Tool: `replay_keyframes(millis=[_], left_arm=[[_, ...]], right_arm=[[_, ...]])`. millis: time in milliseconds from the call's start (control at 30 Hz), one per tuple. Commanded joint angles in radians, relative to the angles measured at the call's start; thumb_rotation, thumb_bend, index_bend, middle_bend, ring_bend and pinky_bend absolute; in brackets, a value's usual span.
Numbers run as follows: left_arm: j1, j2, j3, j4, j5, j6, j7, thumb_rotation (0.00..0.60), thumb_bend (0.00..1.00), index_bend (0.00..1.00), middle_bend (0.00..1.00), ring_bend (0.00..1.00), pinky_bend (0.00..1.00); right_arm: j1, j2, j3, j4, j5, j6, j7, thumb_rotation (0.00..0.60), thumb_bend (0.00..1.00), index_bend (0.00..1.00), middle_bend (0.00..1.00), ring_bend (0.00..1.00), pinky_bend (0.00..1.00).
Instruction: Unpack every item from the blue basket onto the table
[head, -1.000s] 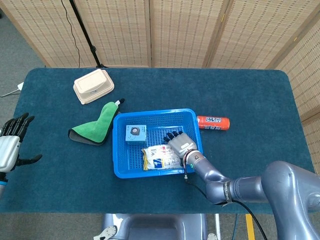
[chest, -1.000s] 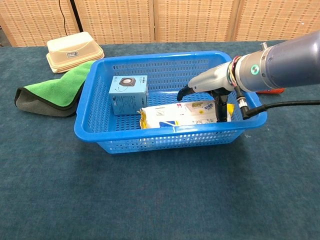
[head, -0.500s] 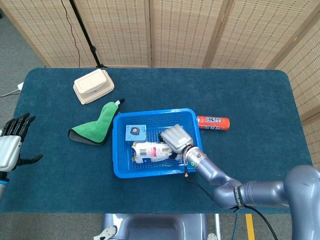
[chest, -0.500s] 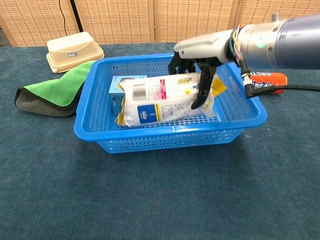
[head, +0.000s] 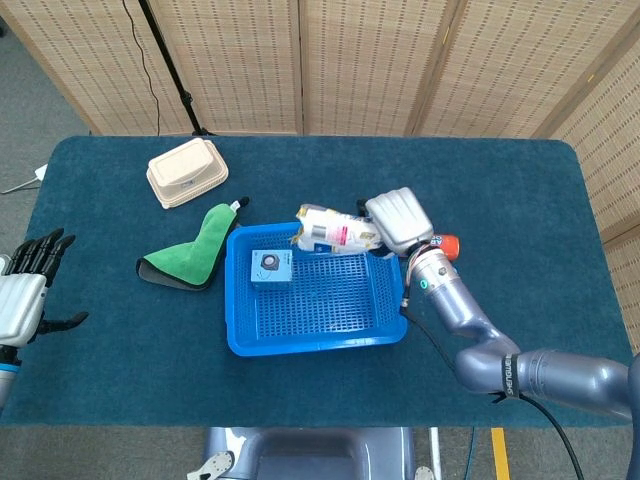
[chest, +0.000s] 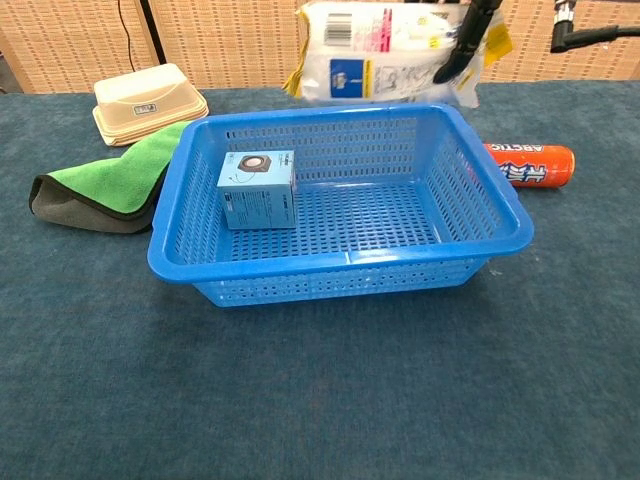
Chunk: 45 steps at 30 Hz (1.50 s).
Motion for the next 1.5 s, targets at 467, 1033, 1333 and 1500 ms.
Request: replay_keyframes(millis=[467,1033,1333,1500], left_arm=[[-0.007,-0.013,-0.002,-0.008,-0.017,-0.007,0.037,0.6,0.11,0.0,0.0,0.0,0.0],[-0.052,-0.043,0.019,0.052,0.099,-0.056,-0.084,0.6,0.11,0.0,0.0,0.0,0.0],[-0.136,-0.049,0.032,0.018,0.22,-0.125,-0.103,0.6,0.11,0.0,0.0,0.0,0.0],[-0.181,-0.051,0.008,-0.033,0.227,-0.155,-0.064,0.6,0.11,0.0,0.0,0.0,0.0]], right_arm=[[-0.112,-0.177,0.032,0.483,0.001,-0.145,0.137,0.6,0.28,0.37,0.4,0.39,0.53],[-0.27,0.022,0.041,0.165,-0.253,0.032,0.197,0.6,0.0,0.0,0.0,0.0,0.0],[-0.475,0.189,-0.07,-0.026,-0.536,0.269,0.276,0.6,0.0,0.0,0.0,0.0,0.0],[-0.565,0.214,-0.131,-0.015,-0.634,0.355,0.31,0.6,0.0,0.0,0.0,0.0,0.0]])
